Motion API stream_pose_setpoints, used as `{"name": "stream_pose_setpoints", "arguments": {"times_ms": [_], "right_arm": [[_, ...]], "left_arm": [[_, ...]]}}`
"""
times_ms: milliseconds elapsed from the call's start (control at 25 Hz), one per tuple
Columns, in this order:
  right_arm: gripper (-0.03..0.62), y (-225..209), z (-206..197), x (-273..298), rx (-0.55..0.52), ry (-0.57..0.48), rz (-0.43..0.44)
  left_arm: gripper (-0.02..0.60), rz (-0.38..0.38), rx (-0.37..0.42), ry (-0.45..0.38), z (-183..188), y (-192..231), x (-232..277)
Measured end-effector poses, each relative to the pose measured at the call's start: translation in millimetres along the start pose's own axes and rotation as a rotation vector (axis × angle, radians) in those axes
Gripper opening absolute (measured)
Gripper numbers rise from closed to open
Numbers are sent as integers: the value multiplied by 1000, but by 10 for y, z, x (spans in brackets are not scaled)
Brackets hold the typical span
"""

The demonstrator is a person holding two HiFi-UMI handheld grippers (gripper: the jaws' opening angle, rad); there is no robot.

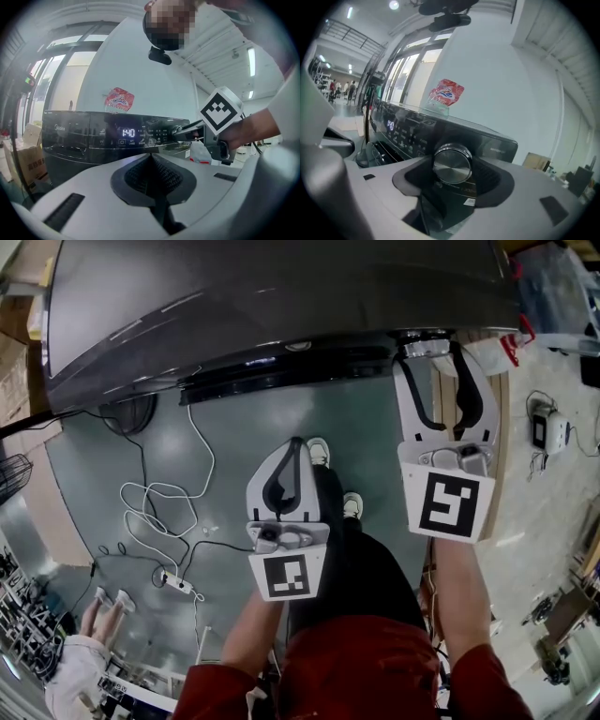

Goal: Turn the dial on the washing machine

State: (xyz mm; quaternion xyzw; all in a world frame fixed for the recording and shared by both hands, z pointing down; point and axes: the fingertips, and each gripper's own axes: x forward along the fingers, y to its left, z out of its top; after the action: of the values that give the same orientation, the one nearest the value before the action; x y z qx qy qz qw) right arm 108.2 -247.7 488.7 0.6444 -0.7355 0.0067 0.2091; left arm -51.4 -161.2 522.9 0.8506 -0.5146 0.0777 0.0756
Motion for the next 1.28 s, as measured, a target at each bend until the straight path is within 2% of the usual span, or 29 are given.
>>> {"name": "stream_pose_setpoints", "arguments": {"times_ms": [120,200,760,1040,1160,1280], "right_arm": [[273,-21,-23,-15,155,5,42],[273,-31,-29,-18,198,4,50],[275,-33,-19,-13,195,-4,44],[273,-39,-23,-20,262,-9,58],[273,-57,-34,-21,355,-16,83],[273,-80,-49,-24,519,-25,118]], "left_arm": [[9,5,-2,-8,27,8,-1],[9,6,-2,-10,32,13,-1],[9,10,1,-8,60,9,-9],[9,0,3,-19,98,-44,1],[9,-6,2,-16,101,-72,2],[9,-10,5,-18,111,-83,-1]]}}
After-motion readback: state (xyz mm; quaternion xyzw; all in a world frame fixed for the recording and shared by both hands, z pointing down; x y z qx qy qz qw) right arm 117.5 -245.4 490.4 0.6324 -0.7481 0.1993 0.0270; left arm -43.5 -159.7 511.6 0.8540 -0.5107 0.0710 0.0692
